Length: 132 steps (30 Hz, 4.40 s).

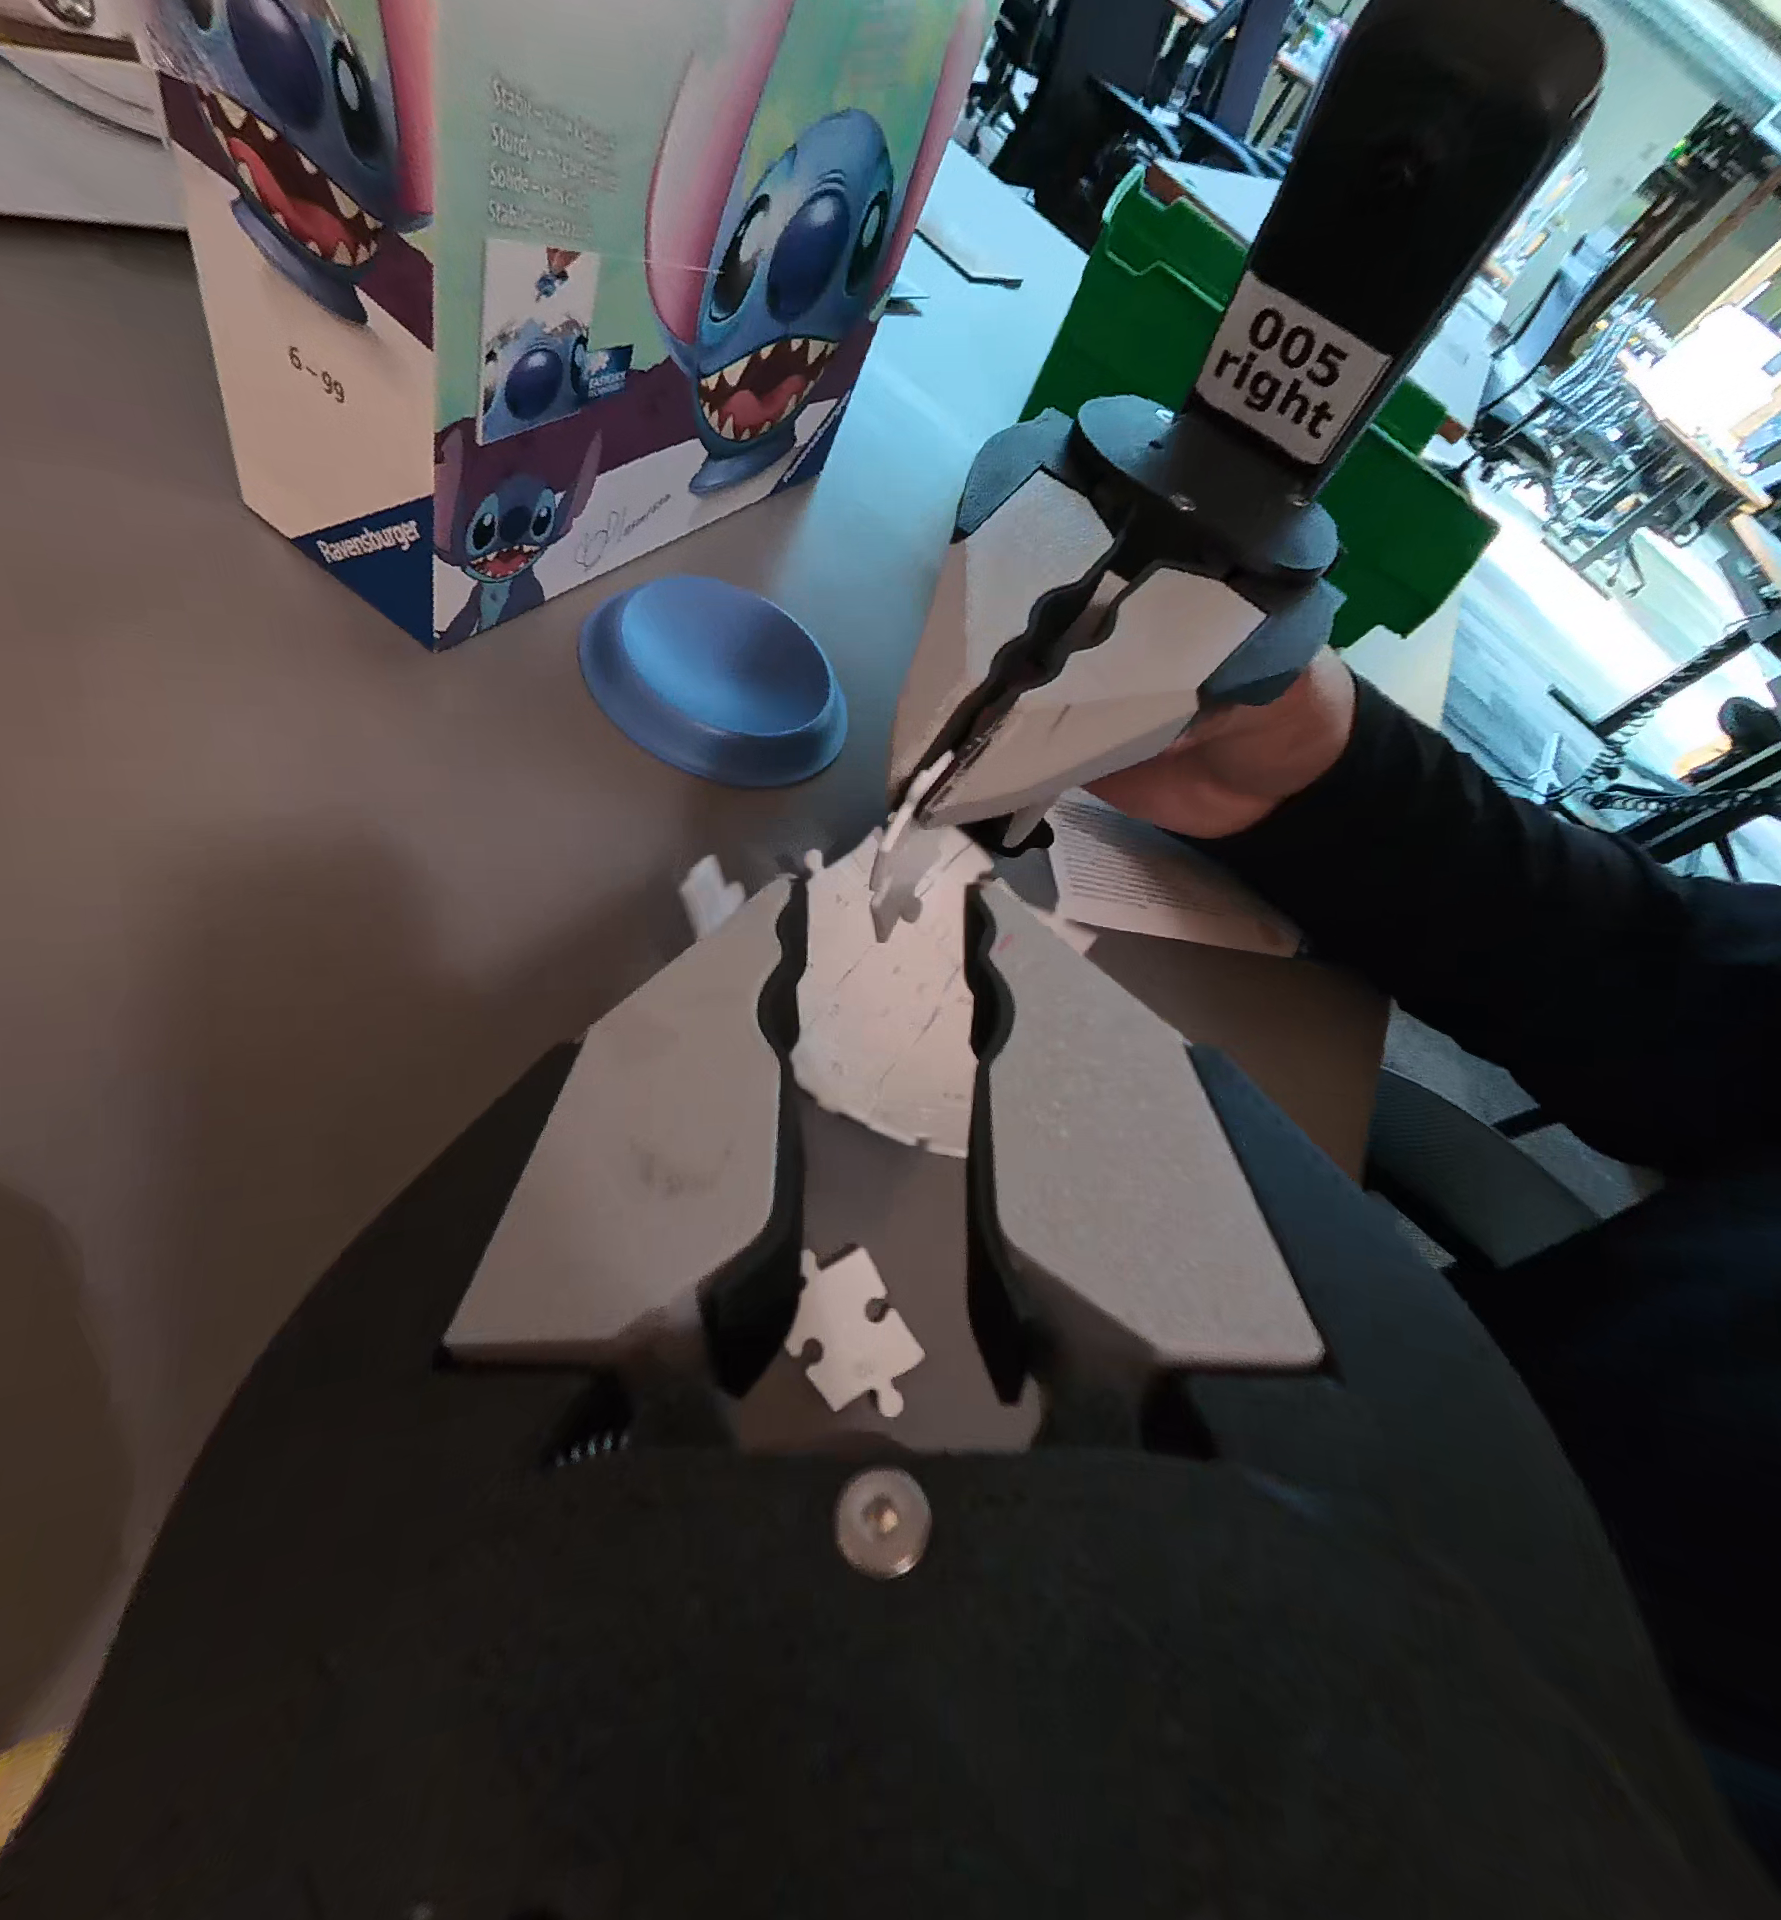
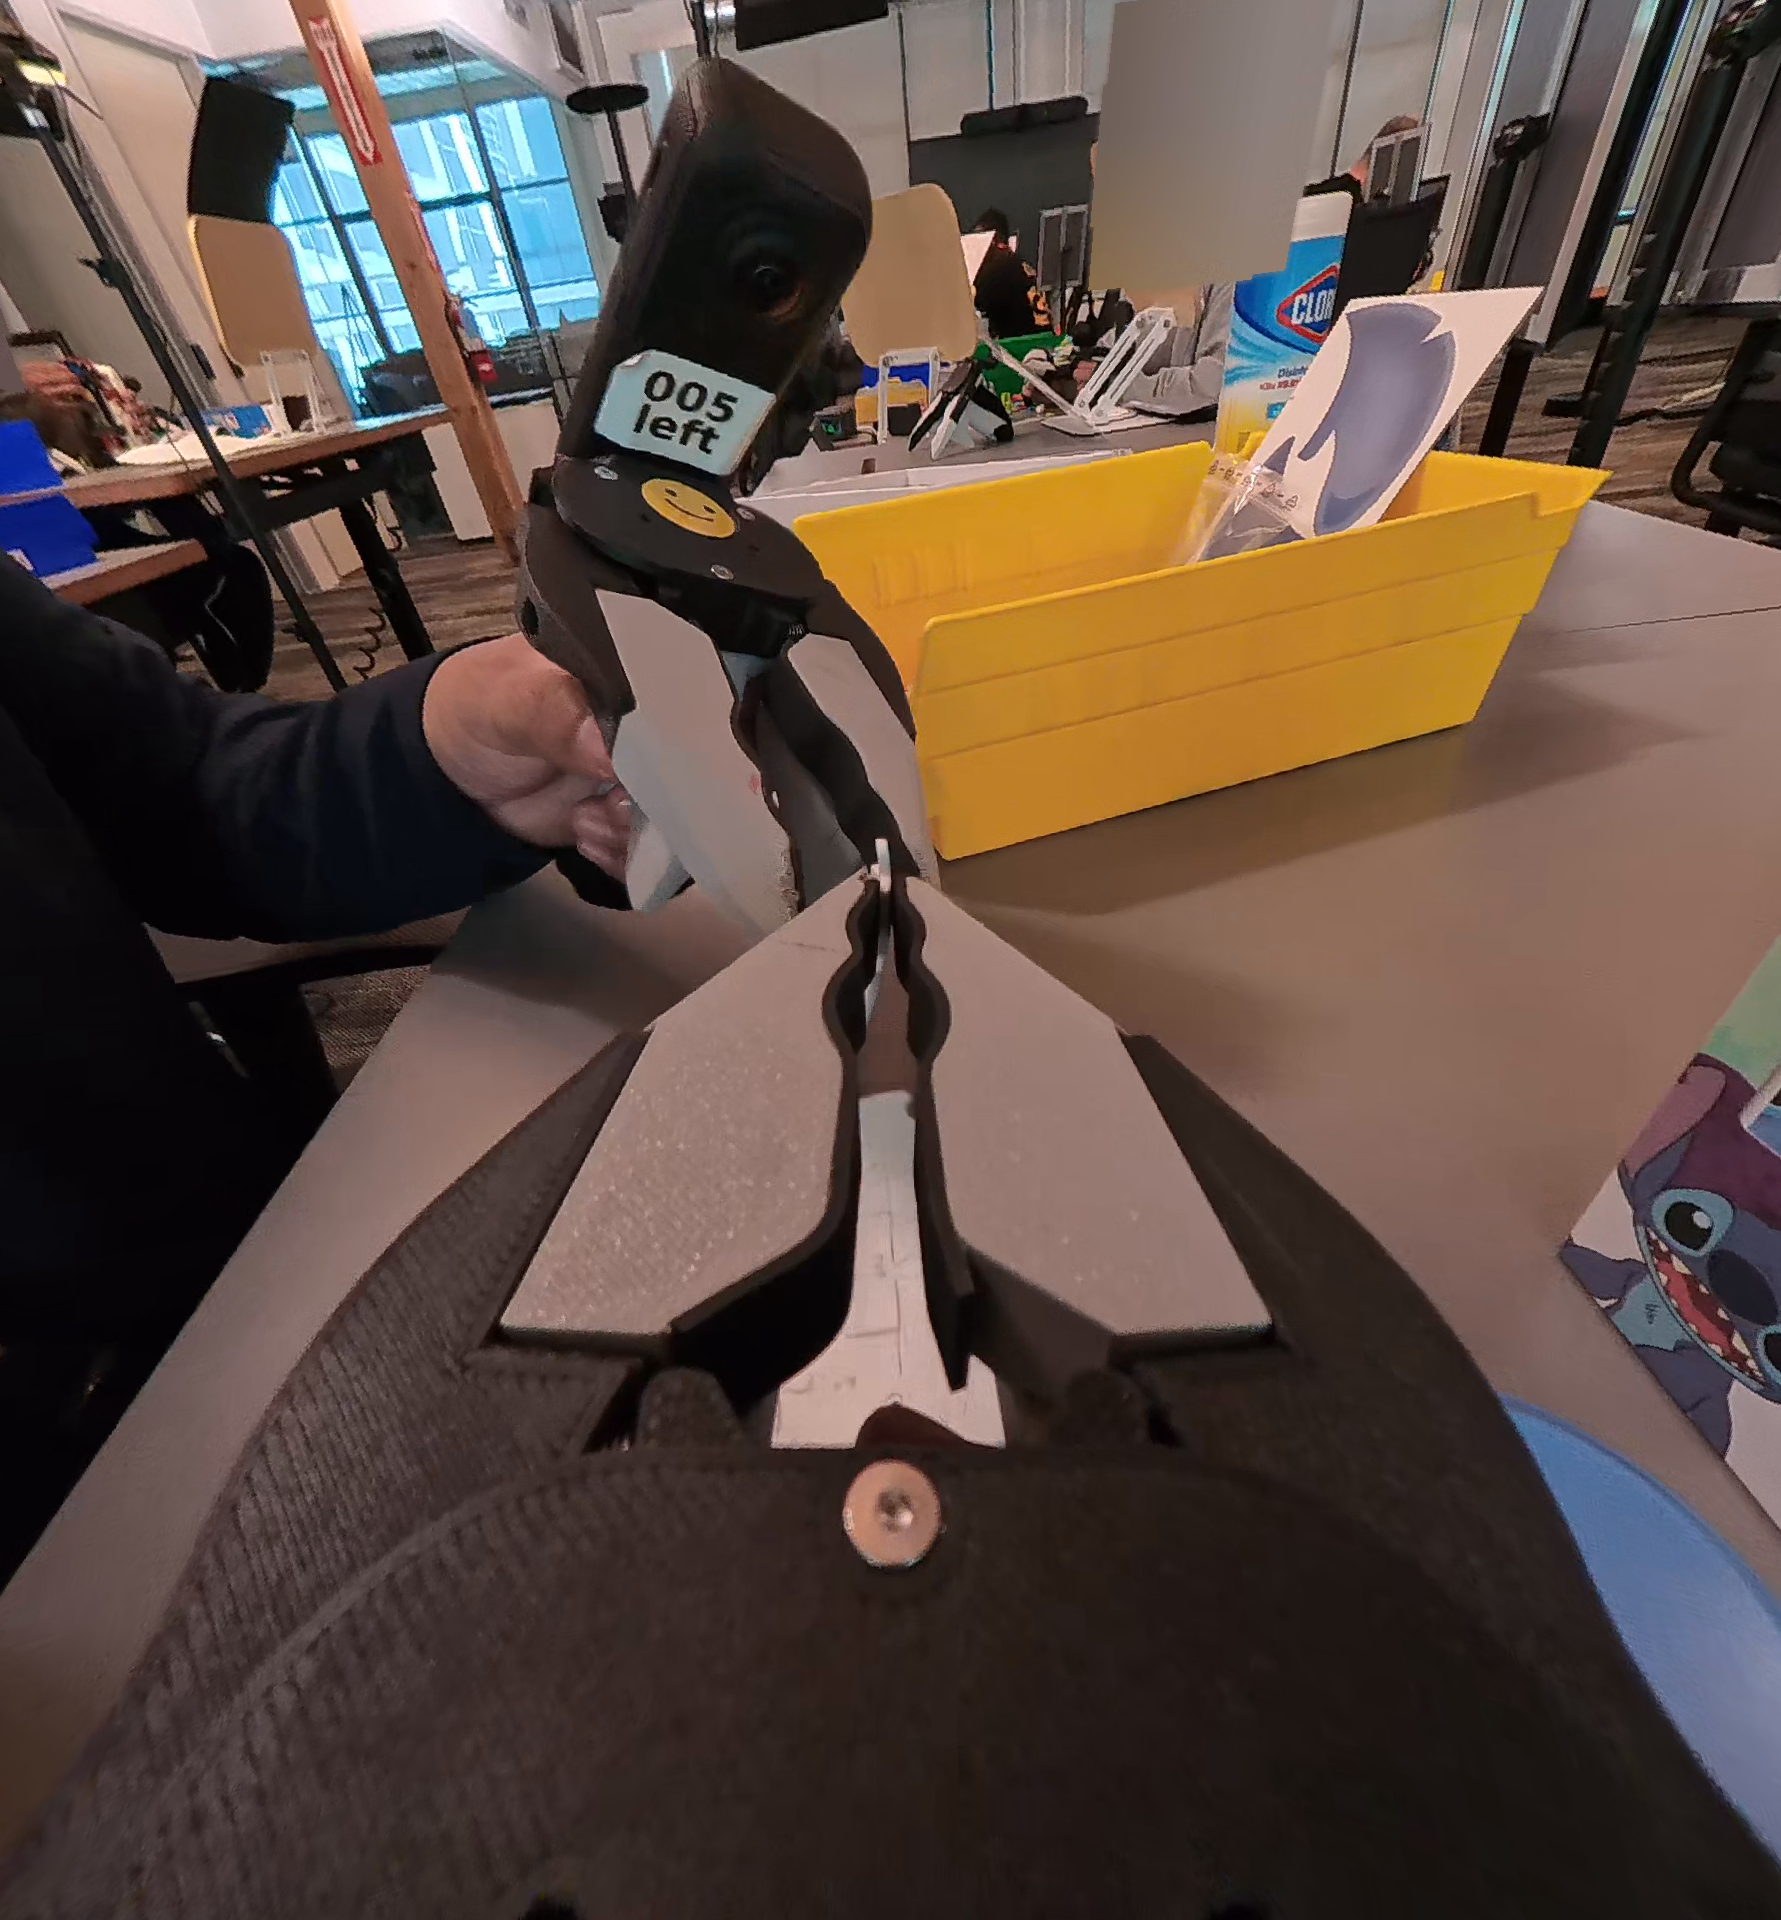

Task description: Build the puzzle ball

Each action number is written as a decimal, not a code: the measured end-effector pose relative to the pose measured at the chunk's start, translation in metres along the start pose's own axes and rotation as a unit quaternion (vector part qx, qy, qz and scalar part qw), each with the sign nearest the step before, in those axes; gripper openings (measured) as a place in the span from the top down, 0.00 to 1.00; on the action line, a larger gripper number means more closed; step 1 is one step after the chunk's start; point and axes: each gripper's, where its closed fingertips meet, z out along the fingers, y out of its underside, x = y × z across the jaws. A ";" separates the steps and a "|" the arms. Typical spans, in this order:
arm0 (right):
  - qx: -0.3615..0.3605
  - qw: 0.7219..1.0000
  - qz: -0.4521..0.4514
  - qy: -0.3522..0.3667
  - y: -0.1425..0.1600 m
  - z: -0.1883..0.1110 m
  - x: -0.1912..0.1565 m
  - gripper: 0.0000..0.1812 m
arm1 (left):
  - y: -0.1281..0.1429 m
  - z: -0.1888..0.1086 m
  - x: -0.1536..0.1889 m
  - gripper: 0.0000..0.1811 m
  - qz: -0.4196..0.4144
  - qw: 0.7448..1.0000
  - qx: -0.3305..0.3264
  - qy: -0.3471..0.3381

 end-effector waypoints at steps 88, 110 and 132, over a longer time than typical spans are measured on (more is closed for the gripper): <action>-0.131 0.983 0.014 0.126 0.008 -0.083 0.036 1.00 | 0.020 0.065 -0.016 0.83 0.127 0.919 -0.352 0.124; -0.120 0.984 0.012 0.132 0.003 -0.101 0.036 1.00 | 0.048 0.081 0.014 0.98 0.077 0.867 -0.431 0.239; -0.098 0.987 0.082 0.095 0.026 -0.040 0.027 1.00 | 0.029 0.016 -0.052 0.99 -0.102 0.991 -0.081 0.003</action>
